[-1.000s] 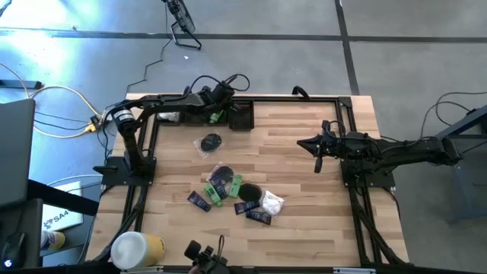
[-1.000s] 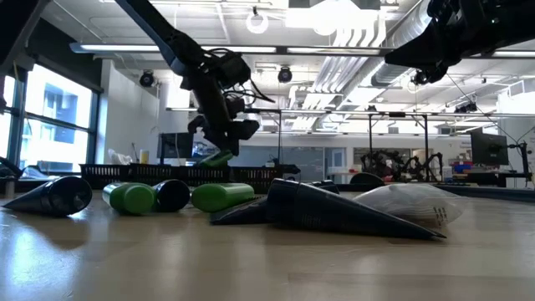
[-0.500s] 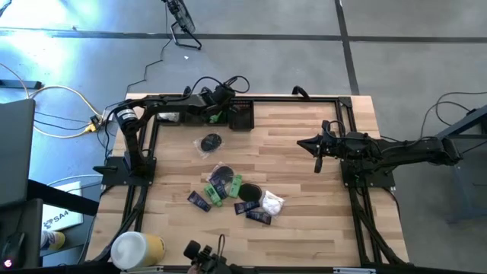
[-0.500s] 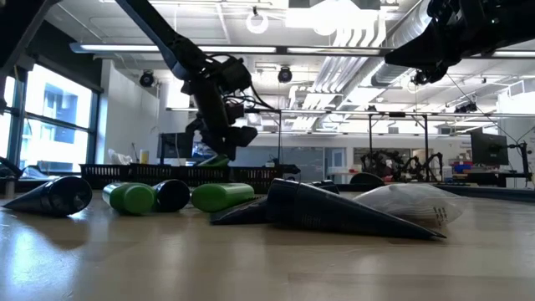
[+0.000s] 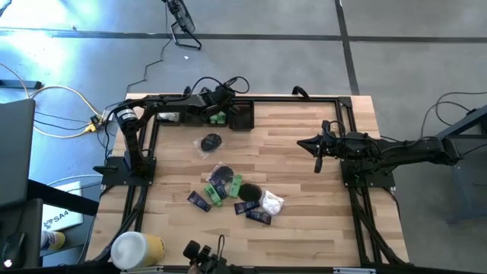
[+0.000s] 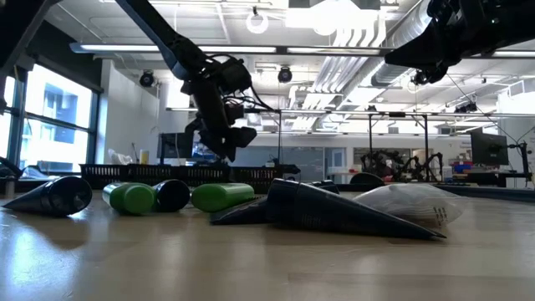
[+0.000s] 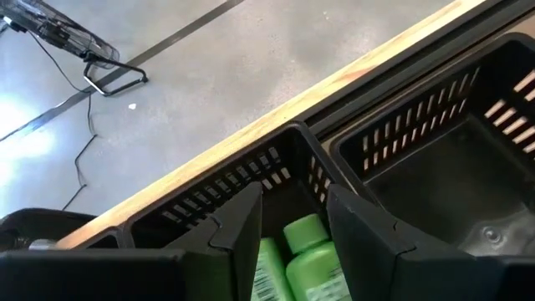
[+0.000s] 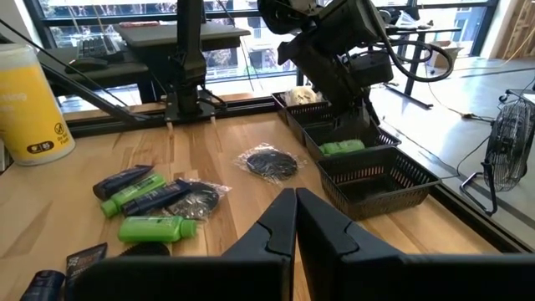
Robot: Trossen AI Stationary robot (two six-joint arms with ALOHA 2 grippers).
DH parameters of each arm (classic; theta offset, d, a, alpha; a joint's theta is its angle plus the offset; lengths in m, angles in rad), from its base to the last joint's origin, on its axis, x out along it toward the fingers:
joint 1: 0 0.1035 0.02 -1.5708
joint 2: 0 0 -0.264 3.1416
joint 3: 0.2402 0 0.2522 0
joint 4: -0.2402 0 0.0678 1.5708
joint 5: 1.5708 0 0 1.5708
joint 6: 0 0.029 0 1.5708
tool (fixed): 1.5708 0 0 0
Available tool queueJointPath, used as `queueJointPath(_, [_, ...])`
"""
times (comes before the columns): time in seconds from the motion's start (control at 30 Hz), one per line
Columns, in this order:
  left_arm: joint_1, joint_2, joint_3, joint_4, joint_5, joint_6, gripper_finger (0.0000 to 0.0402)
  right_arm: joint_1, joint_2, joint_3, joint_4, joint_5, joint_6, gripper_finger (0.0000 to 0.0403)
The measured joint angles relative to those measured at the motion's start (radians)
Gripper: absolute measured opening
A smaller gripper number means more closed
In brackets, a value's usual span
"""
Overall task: Pick & Place Travel size toiletries
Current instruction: Put the hair brush into the middle left black bin
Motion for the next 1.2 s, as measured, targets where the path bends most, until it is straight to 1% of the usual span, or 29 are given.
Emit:
queueJointPath(0.17, [-0.007,-0.017,0.001,0.019,0.021,0.038,0.0116,0.000,0.000,0.000,0.000,0.000,0.001,0.0004])
queueJointPath(0.27, [-0.028,-0.033,0.002,0.021,0.031,0.073,0.0090,0.000,0.000,0.000,0.000,0.000,0.001,0.0004])
queueJointPath(0.43, [-0.063,-0.054,0.002,0.026,0.031,0.082,0.0038,0.000,0.000,0.000,0.000,0.000,0.001,0.0004])
queueJointPath(0.6, [-0.069,-0.055,0.002,0.016,0.052,0.102,0.0006,0.000,0.000,0.000,0.000,0.000,0.001,0.0004])
queueJointPath(0.7, [-0.068,-0.055,0.002,0.003,0.103,0.101,0.0001,0.000,0.000,0.000,0.000,0.000,0.001,0.0004])
queueJointPath(0.8, [-0.087,-0.074,-0.001,-0.016,0.108,0.110,0.0001,0.000,0.000,0.000,0.000,0.000,0.001,0.0004])
queueJointPath(0.9, [-0.127,-0.112,0.001,-0.012,0.108,0.154,0.0001,0.000,0.000,0.000,0.001,0.001,0.002,0.0004])
queueJointPath(1.0, [-0.183,-0.152,0.001,-0.048,0.114,0.204,0.0001,0.000,0.000,0.000,0.010,0.001,0.002,0.0004])
queueJointPath(1.13, [-0.251,-0.175,0.000,-0.061,0.163,0.252,0.0000,0.000,0.000,0.000,0.014,0.001,0.002,0.0004])
queueJointPath(1.2, [-0.276,-0.181,-0.016,-0.025,0.202,0.272,0.0000,0.000,0.000,0.000,0.014,0.001,0.002,0.0004])
